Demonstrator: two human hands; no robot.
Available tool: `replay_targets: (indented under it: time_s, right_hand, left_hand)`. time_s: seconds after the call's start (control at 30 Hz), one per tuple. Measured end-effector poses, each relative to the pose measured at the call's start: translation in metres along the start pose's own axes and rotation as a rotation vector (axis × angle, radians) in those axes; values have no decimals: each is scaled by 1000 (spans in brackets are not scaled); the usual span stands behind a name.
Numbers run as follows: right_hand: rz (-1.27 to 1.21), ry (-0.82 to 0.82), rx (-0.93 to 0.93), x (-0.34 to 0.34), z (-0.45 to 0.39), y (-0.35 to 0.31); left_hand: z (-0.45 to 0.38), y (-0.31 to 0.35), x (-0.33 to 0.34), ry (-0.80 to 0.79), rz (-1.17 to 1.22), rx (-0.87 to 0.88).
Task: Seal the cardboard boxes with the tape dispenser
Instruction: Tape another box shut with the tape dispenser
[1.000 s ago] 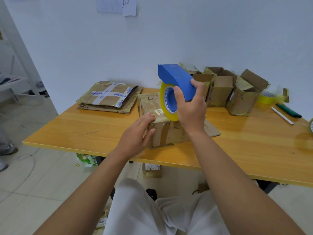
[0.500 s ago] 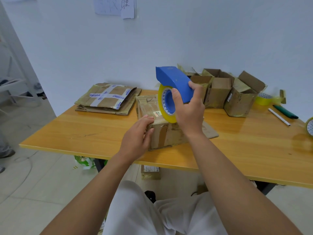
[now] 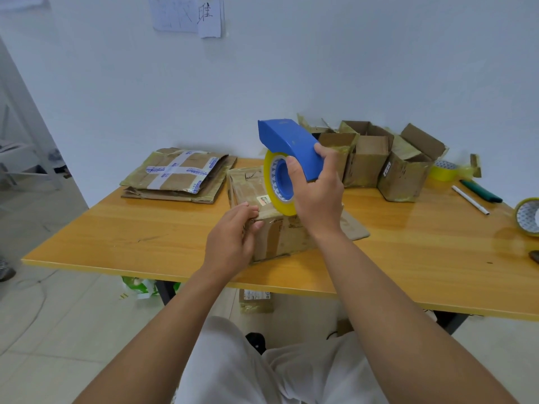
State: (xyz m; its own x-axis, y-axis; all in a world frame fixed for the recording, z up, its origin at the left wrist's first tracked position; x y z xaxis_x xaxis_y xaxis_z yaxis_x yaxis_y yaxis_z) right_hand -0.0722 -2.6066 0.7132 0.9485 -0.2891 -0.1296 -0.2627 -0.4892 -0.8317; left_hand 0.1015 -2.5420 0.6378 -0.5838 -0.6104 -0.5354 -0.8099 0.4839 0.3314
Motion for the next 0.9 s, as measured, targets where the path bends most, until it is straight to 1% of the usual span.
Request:
replay_targets:
  time_s: [0.07, 0.13, 0.23, 0.27, 0.33, 0.37, 0.43, 0.5, 0.6, 0.67, 0.73, 0.8, 0.9]
  right_hand:
    - [-57, -15, 28, -2, -4, 0]
    - [-110, -6, 13, -13, -6, -2]
    - [-163, 34, -10, -39, -10, -3]
    - [-177, 55, -8, -48, -11, -2]
    - [-188, 90, 1, -62, -14, 3]
    - [-197, 108, 7, -67, -16, 6]
    - [-220, 155, 10, -72, -18, 9]
    - [-230, 202, 9, -75, -18, 8]
    - [-213, 235, -16, -83, -21, 3]
    - [-153, 238, -50, -92, -25, 0]
    - [-102, 248, -74, -103, -28, 1]
    - [-79, 265, -71, -113, -31, 6]
    - [-89, 260, -37, -123, -34, 17]
  left_hand:
    - [-4, 1, -1, -33, -6, 7]
    - [-7, -6, -3, -103, 21, -2]
    - [-14, -29, -22, -200, 40, -91]
    - [-17, -35, -27, -255, -13, -125]
    - [-23, -38, -29, -357, -198, -168]
    - [-28, -31, -27, -361, -271, -154]
    - [-43, 0, -10, -321, -295, -88]
    - [-54, 25, 24, -369, -279, -88]
    - [-59, 34, 72, -543, -403, -249]
    - [-58, 36, 89, -618, -512, -304]
    - [-61, 41, 93, -626, -561, -276]
    - [-65, 46, 90, -653, -562, -184]
    - [-63, 52, 77, -820, -442, -60]
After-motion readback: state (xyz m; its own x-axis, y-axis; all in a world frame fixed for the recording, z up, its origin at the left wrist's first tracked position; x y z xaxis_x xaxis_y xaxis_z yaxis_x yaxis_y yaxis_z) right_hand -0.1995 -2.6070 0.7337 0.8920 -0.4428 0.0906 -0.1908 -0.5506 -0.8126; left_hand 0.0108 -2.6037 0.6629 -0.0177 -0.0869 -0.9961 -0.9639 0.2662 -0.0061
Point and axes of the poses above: each hand's wrist, its own z-axis away from the middle knuckle, its own x-axis out of the palm, y = z × x, the point moved 8 cm from there along -z, towards the middle knuckle, and after that the axes turned 12 degrees about x, right-handed, at the moved point
